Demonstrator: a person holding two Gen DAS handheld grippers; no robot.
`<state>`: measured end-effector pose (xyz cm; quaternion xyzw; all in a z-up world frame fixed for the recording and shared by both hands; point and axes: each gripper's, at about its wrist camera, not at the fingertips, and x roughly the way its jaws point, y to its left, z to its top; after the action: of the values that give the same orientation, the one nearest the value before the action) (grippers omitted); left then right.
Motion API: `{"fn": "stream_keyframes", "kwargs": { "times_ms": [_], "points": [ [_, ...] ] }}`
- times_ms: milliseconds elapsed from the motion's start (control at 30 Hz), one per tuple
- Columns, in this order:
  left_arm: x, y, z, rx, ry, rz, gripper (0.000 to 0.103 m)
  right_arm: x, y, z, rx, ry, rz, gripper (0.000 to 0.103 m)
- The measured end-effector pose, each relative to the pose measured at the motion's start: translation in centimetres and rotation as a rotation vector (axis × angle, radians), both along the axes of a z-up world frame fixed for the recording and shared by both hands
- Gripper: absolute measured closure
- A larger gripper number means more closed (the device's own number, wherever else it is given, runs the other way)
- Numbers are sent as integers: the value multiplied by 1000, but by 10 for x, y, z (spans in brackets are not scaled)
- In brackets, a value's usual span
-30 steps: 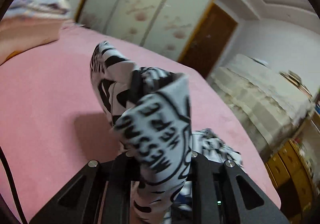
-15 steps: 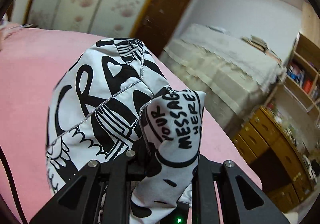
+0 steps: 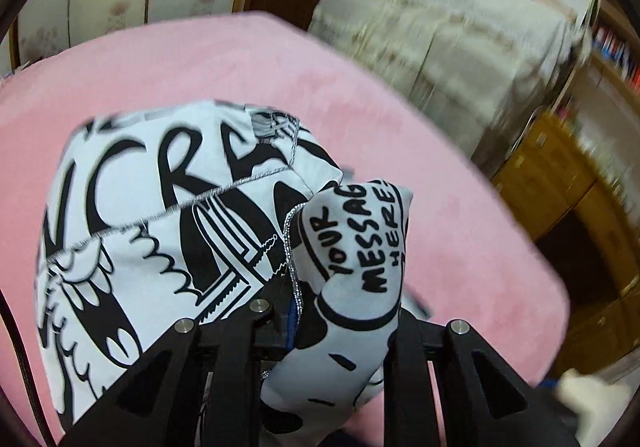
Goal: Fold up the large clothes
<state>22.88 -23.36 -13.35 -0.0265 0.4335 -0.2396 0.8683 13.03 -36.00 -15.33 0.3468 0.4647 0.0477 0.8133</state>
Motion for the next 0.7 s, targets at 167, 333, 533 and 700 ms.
{"fn": "stream_keyframes", "kwargs": {
  "times_ms": [167,333,533,700],
  "points": [
    [-3,-11,-22,50,42,-20,83,-3,-21,6,-66,8,-41,90],
    [-5,-9,2,47,71,-37,75,-4,-23,26,-132,-20,-60,89],
    [-14,8,38,-48,137,-106,24,0,-34,63,-183,-88,-77,72],
    [-43,12,62,-81,68,-157,22,-12,-45,78,-139,-137,-98,63]
  ]
}}
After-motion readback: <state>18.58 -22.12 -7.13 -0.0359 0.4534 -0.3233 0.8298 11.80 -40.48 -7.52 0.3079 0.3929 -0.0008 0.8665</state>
